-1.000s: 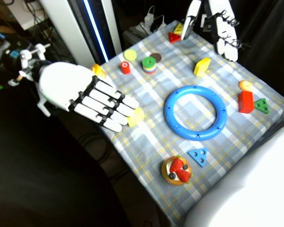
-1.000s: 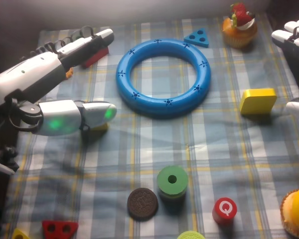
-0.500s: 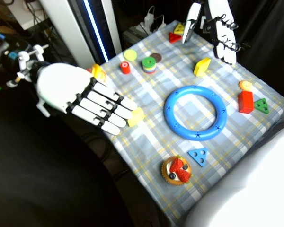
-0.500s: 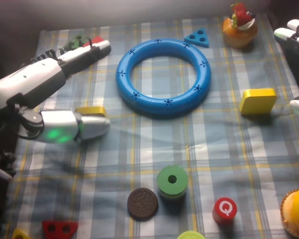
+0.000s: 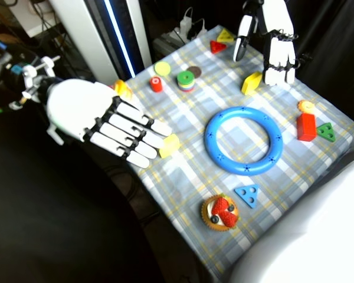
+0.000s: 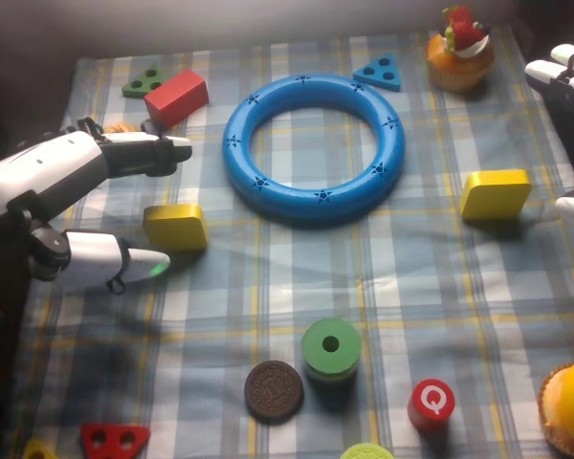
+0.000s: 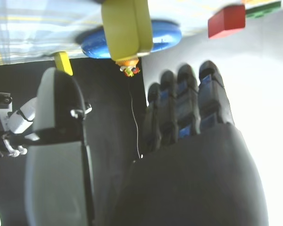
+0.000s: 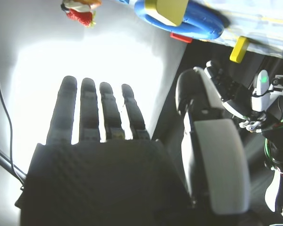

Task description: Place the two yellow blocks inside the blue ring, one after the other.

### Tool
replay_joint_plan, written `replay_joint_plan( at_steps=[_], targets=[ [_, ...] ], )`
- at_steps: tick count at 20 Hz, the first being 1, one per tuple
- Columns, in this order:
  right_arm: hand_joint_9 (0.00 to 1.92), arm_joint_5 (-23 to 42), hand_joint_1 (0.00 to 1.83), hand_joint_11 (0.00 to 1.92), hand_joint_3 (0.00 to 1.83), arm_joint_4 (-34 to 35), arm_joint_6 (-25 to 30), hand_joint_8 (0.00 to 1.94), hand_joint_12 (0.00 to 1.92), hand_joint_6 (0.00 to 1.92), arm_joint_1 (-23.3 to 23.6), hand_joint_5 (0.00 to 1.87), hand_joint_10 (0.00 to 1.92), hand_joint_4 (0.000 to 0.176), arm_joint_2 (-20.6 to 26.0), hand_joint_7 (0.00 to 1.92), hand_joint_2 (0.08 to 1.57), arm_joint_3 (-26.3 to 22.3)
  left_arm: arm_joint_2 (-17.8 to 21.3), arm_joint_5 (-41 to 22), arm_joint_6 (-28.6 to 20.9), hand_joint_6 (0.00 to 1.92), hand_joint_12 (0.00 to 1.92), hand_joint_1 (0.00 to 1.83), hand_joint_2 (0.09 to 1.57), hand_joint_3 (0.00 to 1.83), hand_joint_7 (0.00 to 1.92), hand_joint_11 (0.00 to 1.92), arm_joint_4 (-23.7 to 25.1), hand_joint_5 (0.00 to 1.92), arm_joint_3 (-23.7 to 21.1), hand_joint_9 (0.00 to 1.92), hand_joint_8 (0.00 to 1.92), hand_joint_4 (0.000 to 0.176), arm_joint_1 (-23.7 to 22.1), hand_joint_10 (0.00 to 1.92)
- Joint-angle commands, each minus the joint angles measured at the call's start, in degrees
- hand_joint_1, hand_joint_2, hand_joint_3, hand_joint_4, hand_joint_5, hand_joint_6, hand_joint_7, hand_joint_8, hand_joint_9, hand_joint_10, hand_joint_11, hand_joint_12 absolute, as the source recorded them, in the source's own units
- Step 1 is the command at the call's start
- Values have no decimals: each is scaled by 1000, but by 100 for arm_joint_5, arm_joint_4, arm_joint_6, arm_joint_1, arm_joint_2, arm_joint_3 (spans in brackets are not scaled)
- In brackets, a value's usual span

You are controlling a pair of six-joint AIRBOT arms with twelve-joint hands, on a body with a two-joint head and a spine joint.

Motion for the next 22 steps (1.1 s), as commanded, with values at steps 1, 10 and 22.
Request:
replay_joint_plan(
  at_steps=[1,10,22],
  targets=[
    [0,711,507,0,0,-52,40,0,0,0,23,0,0,24,3,0,1273,6,-41,-534,35,4,646,1141,1082,3,493,0,5,409,39,360,6,0,-43,26],
    [0,710,530,0,1,-40,80,0,0,0,-39,0,0,16,-23,0,1280,14,-536,-159,461,786,1722,1251,1109,4,1048,0,-504,940,465,772,1055,0,-195,766],
    [0,721,504,0,3,-12,108,0,0,0,-111,0,0,27,-27,0,1295,21,-401,-842,461,1034,1921,1151,1134,0,864,155,-118,940,296,638,1664,0,-654,1864]
  ],
)
